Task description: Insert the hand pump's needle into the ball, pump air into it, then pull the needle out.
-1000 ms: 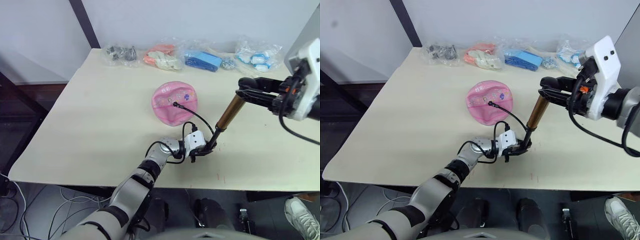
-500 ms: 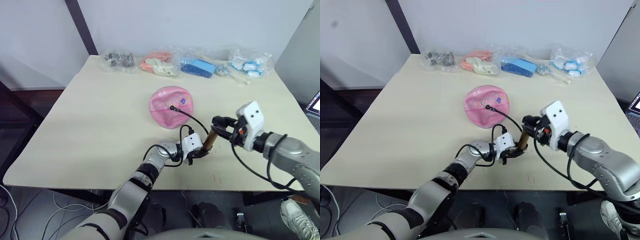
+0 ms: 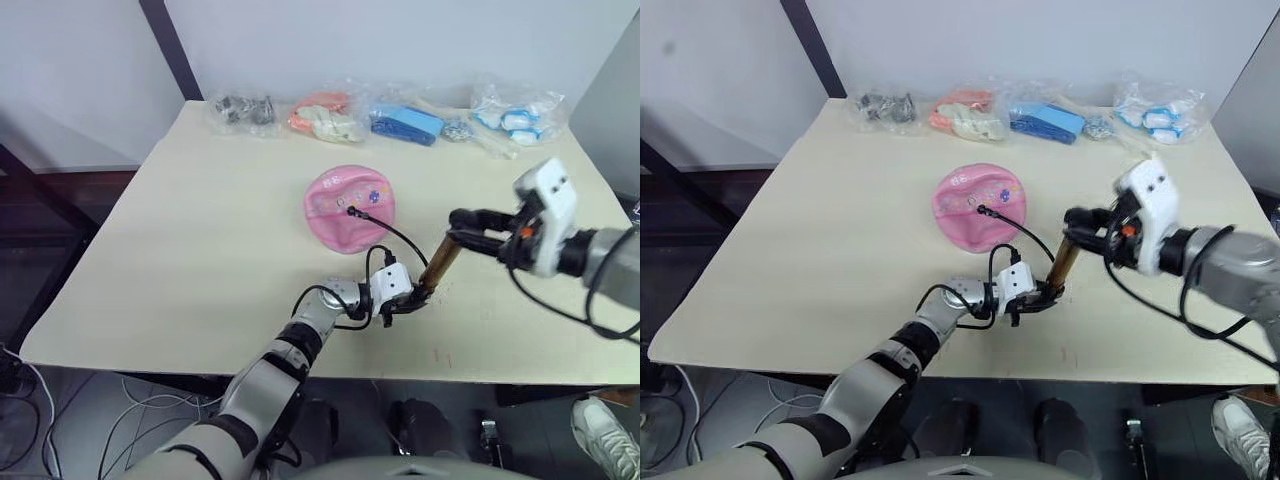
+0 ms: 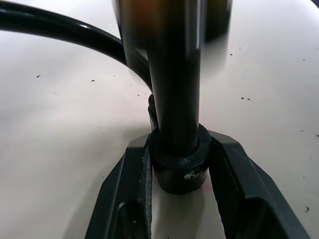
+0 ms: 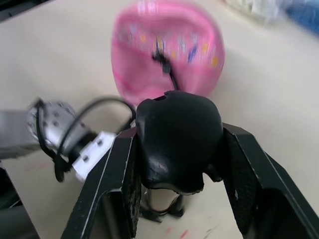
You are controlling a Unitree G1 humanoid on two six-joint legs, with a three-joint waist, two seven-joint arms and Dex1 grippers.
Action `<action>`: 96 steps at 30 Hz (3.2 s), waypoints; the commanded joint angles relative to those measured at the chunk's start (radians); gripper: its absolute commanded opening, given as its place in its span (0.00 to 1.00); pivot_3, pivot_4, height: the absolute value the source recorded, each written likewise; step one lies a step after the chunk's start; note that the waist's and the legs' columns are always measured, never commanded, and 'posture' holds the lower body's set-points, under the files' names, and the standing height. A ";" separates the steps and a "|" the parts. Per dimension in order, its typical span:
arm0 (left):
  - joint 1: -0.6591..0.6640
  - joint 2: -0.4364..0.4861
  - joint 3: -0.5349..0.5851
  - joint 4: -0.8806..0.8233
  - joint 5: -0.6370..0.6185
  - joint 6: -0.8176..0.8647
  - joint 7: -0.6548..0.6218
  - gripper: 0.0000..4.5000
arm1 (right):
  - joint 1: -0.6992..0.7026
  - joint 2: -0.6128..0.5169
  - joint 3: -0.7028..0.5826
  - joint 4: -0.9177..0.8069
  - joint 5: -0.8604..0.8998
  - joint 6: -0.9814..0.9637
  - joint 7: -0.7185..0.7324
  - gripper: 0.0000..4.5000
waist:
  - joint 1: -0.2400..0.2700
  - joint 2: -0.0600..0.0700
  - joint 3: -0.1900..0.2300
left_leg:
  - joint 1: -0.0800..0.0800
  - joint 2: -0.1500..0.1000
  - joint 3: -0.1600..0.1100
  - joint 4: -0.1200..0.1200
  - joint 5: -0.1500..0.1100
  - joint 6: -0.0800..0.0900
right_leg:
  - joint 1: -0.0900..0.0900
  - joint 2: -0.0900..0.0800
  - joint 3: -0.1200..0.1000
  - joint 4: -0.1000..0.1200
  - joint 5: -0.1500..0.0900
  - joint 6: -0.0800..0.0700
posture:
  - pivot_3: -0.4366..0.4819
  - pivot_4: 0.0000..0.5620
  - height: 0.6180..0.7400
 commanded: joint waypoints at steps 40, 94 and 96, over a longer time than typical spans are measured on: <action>0.104 0.032 -0.035 0.007 0.051 0.089 0.014 0.25 | 0.204 0.170 0.252 0.027 -0.341 -0.181 0.106 0.38 | -0.014 -0.008 -0.018 | 0.016 0.005 -0.001 -0.008 0.000 0.000 | 0.011 0.004 -0.001 0.000 -0.005 -0.007 | 0.48 0.27 1.00; 0.078 0.014 -0.018 0.074 0.048 0.079 0.041 0.25 | -0.133 0.039 -0.043 0.022 0.001 0.006 0.045 0.37 | 0.002 0.004 0.001 | 0.009 -0.001 0.001 -0.008 0.000 -0.001 | 0.006 -0.004 -0.002 -0.001 -0.003 0.002 | 0.48 0.27 1.00; 0.078 0.014 -0.018 0.075 0.046 0.078 0.041 0.25 | -0.226 -0.016 -0.081 0.064 0.088 0.050 0.020 0.37 | 0.006 0.006 0.003 | 0.003 -0.004 0.002 -0.005 0.000 -0.001 | 0.002 -0.008 -0.002 -0.001 -0.002 0.005 | 0.48 0.27 1.00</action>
